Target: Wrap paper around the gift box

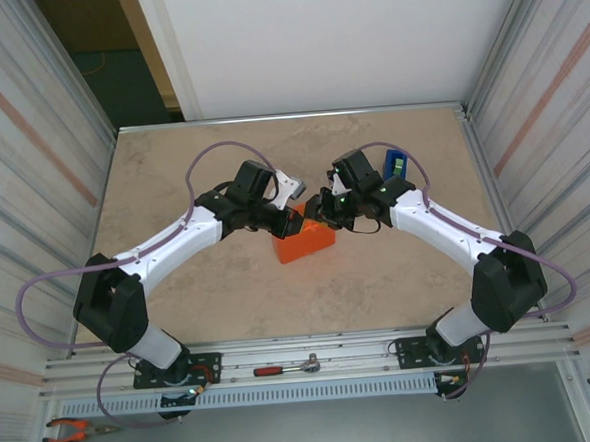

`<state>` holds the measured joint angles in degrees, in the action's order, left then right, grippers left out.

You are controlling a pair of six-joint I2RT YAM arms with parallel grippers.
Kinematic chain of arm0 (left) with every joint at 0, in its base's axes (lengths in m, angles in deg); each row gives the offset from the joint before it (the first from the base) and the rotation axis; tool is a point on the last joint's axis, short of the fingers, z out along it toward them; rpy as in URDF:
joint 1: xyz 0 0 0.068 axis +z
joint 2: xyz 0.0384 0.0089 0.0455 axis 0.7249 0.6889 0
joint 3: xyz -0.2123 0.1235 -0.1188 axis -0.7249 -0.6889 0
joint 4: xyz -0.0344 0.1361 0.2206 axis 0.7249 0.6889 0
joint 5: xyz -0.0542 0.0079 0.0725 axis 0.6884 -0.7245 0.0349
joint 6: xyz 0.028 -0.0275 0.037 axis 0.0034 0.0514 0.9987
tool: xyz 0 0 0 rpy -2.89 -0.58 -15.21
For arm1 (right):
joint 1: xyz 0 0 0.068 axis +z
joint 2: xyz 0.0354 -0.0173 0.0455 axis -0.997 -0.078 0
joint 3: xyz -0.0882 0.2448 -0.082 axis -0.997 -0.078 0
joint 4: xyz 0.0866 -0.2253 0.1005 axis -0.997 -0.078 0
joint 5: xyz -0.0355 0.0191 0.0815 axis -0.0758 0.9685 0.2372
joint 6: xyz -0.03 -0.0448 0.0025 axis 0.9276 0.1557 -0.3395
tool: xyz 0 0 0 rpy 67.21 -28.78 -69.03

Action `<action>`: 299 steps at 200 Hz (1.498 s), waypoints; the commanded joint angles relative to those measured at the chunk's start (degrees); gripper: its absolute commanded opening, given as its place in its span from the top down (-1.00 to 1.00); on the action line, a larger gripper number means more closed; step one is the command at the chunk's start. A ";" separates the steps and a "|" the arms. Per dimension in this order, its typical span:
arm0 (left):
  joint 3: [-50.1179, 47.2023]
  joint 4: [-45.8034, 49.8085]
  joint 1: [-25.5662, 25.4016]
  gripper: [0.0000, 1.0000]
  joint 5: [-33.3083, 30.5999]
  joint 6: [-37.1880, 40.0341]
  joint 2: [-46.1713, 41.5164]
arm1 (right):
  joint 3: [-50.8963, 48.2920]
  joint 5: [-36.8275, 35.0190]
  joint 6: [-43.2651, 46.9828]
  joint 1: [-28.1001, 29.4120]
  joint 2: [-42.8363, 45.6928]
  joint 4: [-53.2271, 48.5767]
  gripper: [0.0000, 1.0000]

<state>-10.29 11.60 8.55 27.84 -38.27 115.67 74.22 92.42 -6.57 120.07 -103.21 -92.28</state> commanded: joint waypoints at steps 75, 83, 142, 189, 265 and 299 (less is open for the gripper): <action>-2.13 4.56 0.03 1.00 -4.40 1.72 2.65 | -0.21 -0.72 0.68 -0.36 0.99 -5.23 0.51; -2.13 4.56 0.03 1.00 -4.40 1.67 2.66 | -0.23 -0.68 0.55 -0.48 1.10 -5.15 0.53; -2.22 4.48 0.03 1.00 -4.31 1.72 2.65 | -0.81 -1.07 0.29 -0.45 1.54 -5.22 0.65; -2.31 4.53 0.03 1.00 -4.36 1.82 2.62 | -0.74 -1.51 -0.07 -0.45 1.56 -5.62 0.61; -2.31 4.84 0.02 1.00 -4.72 1.91 2.91 | -0.64 -3.15 -0.55 -0.58 2.02 -7.81 0.61; -2.29 4.70 0.03 1.00 -4.75 1.83 2.92 | -0.22 -3.78 -0.68 -0.48 2.00 -8.50 0.61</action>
<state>-10.29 11.52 8.46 27.82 -37.86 115.67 74.26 90.78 -6.64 119.90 -102.68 -94.40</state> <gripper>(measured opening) 0.049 0.196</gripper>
